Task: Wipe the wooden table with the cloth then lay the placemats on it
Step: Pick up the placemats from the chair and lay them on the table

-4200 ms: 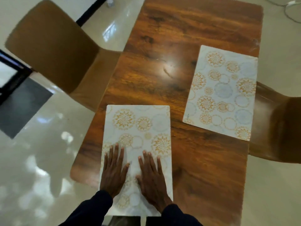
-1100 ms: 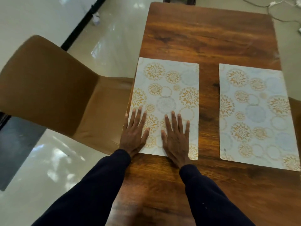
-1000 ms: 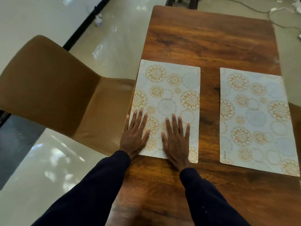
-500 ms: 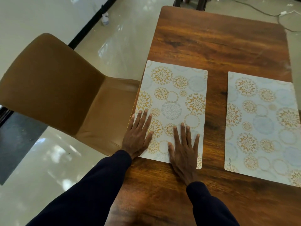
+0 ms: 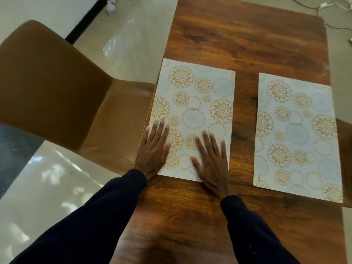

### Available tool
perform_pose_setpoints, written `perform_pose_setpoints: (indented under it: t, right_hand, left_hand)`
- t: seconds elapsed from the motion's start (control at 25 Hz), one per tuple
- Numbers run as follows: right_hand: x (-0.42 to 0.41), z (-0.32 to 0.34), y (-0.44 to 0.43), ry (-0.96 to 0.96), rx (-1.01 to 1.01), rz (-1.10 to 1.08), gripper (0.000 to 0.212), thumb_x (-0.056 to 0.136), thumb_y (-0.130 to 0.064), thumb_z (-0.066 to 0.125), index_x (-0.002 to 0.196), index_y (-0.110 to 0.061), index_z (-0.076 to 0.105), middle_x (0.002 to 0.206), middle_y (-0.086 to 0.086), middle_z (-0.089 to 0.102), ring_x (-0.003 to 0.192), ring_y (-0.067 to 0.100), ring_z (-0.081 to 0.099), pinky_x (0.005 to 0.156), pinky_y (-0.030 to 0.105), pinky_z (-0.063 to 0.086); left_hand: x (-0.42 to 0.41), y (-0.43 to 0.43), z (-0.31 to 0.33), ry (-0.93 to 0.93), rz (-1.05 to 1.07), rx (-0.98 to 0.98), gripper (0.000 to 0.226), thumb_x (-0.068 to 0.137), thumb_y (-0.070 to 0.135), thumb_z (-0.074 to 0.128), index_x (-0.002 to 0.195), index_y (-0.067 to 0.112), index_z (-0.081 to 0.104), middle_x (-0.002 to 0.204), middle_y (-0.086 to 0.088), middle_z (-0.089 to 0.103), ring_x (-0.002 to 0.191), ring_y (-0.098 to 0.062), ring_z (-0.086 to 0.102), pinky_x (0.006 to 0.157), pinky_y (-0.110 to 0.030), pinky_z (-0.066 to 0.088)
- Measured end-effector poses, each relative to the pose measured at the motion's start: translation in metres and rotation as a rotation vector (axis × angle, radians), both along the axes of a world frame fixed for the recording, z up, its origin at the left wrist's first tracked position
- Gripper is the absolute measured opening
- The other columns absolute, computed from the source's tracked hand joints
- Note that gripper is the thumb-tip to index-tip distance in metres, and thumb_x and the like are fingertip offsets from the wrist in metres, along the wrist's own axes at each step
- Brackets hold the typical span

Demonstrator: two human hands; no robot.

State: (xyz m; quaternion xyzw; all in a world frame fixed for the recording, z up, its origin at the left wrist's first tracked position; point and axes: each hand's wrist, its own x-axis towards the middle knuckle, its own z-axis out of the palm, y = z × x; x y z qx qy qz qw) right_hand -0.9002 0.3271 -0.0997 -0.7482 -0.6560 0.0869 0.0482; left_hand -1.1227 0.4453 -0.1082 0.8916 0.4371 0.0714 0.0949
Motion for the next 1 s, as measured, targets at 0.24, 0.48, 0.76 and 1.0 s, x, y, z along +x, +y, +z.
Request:
perform_pose_setpoints:
  t: [0.24, 0.48, 0.76, 1.0]
  right_hand:
    - [0.005, -0.005, 0.005, -0.018, 0.013, 0.01, 0.076, 0.108, -0.061, 0.034, 0.17, -0.026, 0.007, 0.179, 0.004, -0.005, 0.165, 0.026, -0.004, 0.129, 0.063, 0.01]
    - [-0.001, -0.007, 0.005, -0.071, 0.02, -0.003, 0.076, 0.108, -0.059, 0.032, 0.17, -0.025, 0.005, 0.178, 0.005, -0.006, 0.165, 0.027, -0.005, 0.129, 0.065, 0.007]
    - [-0.016, -0.004, -0.001, -0.045, 0.026, -0.083, 0.074, 0.108, -0.059, 0.031, 0.17, -0.024, 0.009, 0.179, 0.005, -0.003, 0.165, 0.028, -0.004, 0.128, 0.068, 0.006]
    - [-0.028, -0.006, -0.002, -0.042, 0.031, -0.119, 0.076, 0.108, -0.059, 0.029, 0.17, -0.02, 0.009, 0.178, 0.008, -0.003, 0.165, 0.031, -0.005, 0.128, 0.067, 0.005]
  left_hand:
    - [-0.001, -0.025, 0.004, 0.009, 0.047, 0.017, 0.067, 0.112, 0.044, 0.033, 0.167, 0.01, 0.017, 0.176, -0.011, 0.007, 0.164, -0.027, 0.003, 0.131, -0.054, 0.015]
    - [-0.004, -0.025, -0.003, -0.013, 0.081, 0.003, 0.066, 0.112, 0.042, 0.035, 0.168, 0.012, 0.015, 0.177, -0.008, 0.003, 0.164, -0.025, 0.0, 0.132, -0.053, 0.011]
    - [-0.007, -0.027, -0.002, -0.024, 0.076, -0.025, 0.066, 0.113, 0.041, 0.035, 0.167, 0.011, 0.016, 0.177, -0.01, 0.004, 0.164, -0.026, 0.0, 0.131, -0.054, 0.016]
    - [-0.012, -0.028, -0.003, -0.033, 0.069, -0.049, 0.067, 0.113, 0.042, 0.032, 0.168, 0.011, 0.012, 0.177, -0.01, 0.0, 0.164, -0.025, -0.003, 0.132, -0.052, 0.013]
